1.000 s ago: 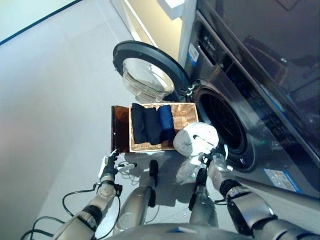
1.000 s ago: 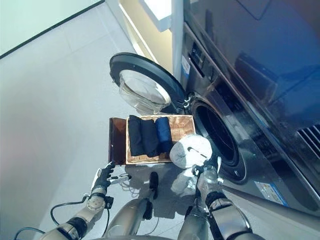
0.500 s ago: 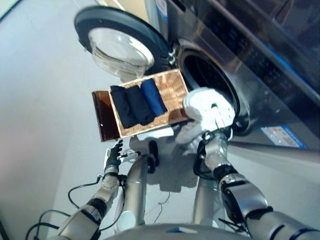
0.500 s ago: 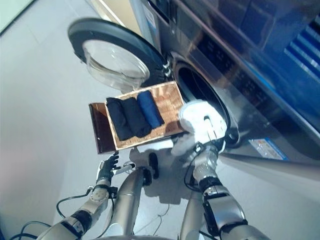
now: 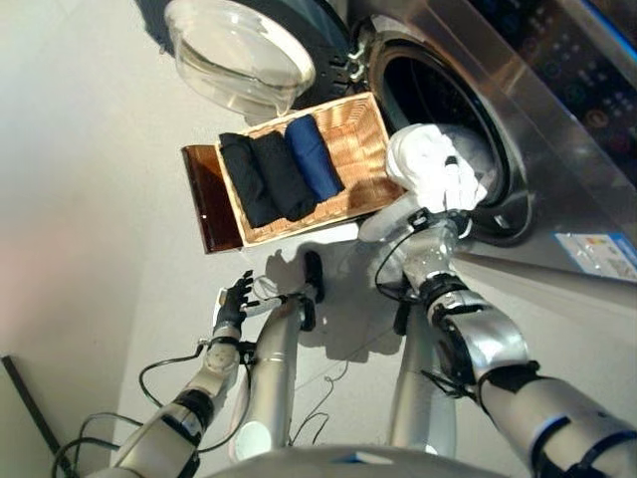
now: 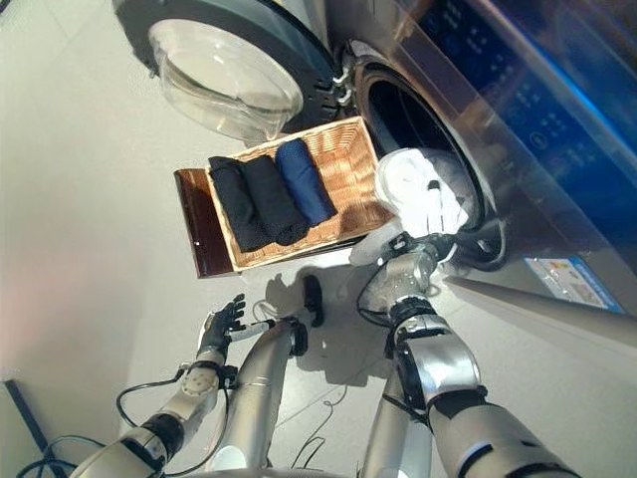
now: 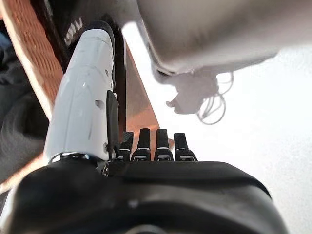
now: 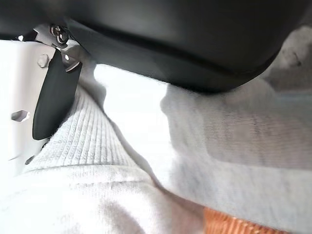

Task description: Pick up the clothes and place them into the washing machine

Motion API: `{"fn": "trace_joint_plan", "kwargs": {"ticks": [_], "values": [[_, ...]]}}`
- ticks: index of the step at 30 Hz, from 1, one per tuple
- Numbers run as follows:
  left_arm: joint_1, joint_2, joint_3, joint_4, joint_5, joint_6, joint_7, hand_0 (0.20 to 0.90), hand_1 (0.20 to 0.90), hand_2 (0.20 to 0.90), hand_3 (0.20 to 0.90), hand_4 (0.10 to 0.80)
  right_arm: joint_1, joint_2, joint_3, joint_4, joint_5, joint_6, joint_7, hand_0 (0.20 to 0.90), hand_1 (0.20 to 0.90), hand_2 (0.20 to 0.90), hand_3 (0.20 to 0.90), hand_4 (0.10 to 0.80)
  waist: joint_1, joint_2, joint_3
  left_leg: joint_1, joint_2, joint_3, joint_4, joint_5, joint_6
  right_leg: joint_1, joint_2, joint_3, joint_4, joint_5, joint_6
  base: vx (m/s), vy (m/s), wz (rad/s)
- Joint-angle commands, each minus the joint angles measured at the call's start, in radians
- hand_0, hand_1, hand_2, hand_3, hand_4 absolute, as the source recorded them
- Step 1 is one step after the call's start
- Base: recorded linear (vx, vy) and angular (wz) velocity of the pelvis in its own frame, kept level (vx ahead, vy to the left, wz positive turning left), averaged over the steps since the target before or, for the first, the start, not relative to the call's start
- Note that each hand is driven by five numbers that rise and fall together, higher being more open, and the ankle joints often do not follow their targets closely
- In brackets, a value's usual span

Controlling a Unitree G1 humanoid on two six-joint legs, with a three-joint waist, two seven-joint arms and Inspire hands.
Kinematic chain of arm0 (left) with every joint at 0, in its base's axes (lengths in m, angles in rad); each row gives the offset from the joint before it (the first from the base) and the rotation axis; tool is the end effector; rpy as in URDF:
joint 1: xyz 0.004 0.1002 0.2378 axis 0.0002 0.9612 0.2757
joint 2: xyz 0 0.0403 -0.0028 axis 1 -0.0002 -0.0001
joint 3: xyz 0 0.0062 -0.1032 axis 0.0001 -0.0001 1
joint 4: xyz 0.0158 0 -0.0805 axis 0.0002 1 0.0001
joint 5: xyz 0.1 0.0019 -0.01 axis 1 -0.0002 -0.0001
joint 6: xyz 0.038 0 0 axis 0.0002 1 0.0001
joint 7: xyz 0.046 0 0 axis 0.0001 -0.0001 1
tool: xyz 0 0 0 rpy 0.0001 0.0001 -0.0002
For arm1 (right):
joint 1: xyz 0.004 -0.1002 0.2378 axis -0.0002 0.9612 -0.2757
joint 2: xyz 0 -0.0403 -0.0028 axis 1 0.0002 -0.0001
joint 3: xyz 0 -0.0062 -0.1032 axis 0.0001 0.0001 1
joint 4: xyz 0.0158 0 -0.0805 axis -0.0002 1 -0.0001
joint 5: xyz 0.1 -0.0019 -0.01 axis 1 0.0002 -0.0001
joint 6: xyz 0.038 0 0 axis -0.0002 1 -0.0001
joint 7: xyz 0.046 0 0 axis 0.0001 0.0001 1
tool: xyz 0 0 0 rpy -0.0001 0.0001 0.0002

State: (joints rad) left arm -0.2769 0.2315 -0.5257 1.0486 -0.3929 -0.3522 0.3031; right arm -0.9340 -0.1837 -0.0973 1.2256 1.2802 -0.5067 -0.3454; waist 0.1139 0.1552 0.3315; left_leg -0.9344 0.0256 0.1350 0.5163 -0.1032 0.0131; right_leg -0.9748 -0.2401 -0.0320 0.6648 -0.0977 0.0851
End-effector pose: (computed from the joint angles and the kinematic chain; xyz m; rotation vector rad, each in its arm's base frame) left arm 0.1952 0.1659 -0.0651 0.2221 0.4680 0.0869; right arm 0.3418 -0.1840 0.0926 1.0781 -0.0190 -0.7773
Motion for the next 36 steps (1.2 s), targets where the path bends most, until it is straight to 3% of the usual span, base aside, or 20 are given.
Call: {"fn": "trace_joint_plan", "kwargs": {"ticks": [1,13,16,20,24,31,34,36], "values": [[0.018,0.02,-0.007,-0.014,-0.015,-0.023,0.015,0.9,0.9,0.9,0.9,0.8,-0.227,-0.301,0.065,-0.062,-0.028,-0.064,0.062,0.2,0.2,0.2,0.2,0.3,0.019,0.063,-0.059,0.036,-0.004,-0.084,0.099,-0.11,-0.032,0.052,0.01,-0.023,-0.025,-0.063,-0.032,0.035,0.018,0.17],[0.013,0.04,-0.005,-0.03,0.005,-0.03,0.023,0.9,0.9,0.9,0.9,0.8,-0.311,-0.399,0.089,-0.046,-0.029,-0.068,0.056,0.2,0.2,0.2,0.2,0.3,0.044,0.062,-0.076,0.047,-0.032,-0.098,0.014,-0.054,-0.047,0.072,-0.008,-0.037,-0.073,-0.036,-0.03,0.006,0.0,0.12],[0.007,0.039,-0.001,-0.007,0.001,-0.032,0.029,0.9,0.9,0.9,0.9,0.8,-0.292,-0.365,0.076,-0.073,0.001,-0.085,0.072,0.2,0.2,0.2,0.2,0.3,0.04,0.05,-0.078,0.06,-0.034,-0.101,-0.001,-0.05,-0.046,0.087,-0.006,-0.041,-0.086,-0.029,-0.029,-0.001,0.005,0.03],[-0.009,0.025,-0.001,0.037,-0.024,-0.029,0.026,0.9,0.9,0.9,0.9,0.8,-0.22,-0.227,0.061,-0.125,0.044,-0.096,0.103,0.2,0.2,0.2,0.2,0.3,0.025,0.027,-0.069,0.097,-0.037,-0.096,-0.036,-0.039,-0.042,0.135,0.001,-0.046,-0.142,0.002,-0.022,-0.019,0.045,-0.04],[-0.004,0.017,0.002,0.03,-0.036,-0.041,0.014,0.9,0.9,0.9,0.9,0.8,-0.176,-0.173,0.037,-0.176,0.04,-0.118,0.106,0.2,0.2,0.2,0.2,0.3,0.013,0.019,-0.066,0.144,-0.045,-0.09,-0.103,-0.01,-0.048,0.182,-0.001,-0.049,-0.204,0.029,-0.012,-0.008,0.027,-0.09],[0.032,0.05,0.02,-0.001,-0.009,-0.042,0.014,0.9,0.9,0.9,0.9,0.8,-0.229,-0.274,0.012,-0.132,0.015,-0.133,0.067,0.2,0.2,0.2,0.2,0.3,0.037,0.028,-0.073,0.137,-0.057,-0.107,-0.104,0.002,-0.052,0.185,-0.011,-0.053,-0.19,0.01,-0.015,-0.011,-0.01,0.08],[0.043,0.053,0.026,-0.004,-0.014,-0.042,0.011,0.9,0.9,0.9,0.9,0.8,-0.258,-0.315,0.019,-0.109,0.004,-0.125,0.048,0.2,0.2,0.2,0.2,0.3,0.046,0.038,-0.075,0.102,-0.05,-0.103,-0.069,-0.008,-0.054,0.149,-0.012,-0.046,-0.154,-0.005,-0.017,-0.046,-0.004,0.03],[0.052,0.06,0.038,-0.023,-0.022,-0.046,0.011,0.9,0.9,0.9,0.9,0.8,-0.284,-0.371,0.033,-0.088,-0.024,-0.11,0.019,0.2,0.2,0.2,0.2,0.3,0.05,0.052,-0.067,0.04,-0.038,-0.105,0.038,-0.036,-0.057,0.084,-0.008,-0.033,-0.045,-0.043,-0.025,-0.078,-0.03,0.06]]}}
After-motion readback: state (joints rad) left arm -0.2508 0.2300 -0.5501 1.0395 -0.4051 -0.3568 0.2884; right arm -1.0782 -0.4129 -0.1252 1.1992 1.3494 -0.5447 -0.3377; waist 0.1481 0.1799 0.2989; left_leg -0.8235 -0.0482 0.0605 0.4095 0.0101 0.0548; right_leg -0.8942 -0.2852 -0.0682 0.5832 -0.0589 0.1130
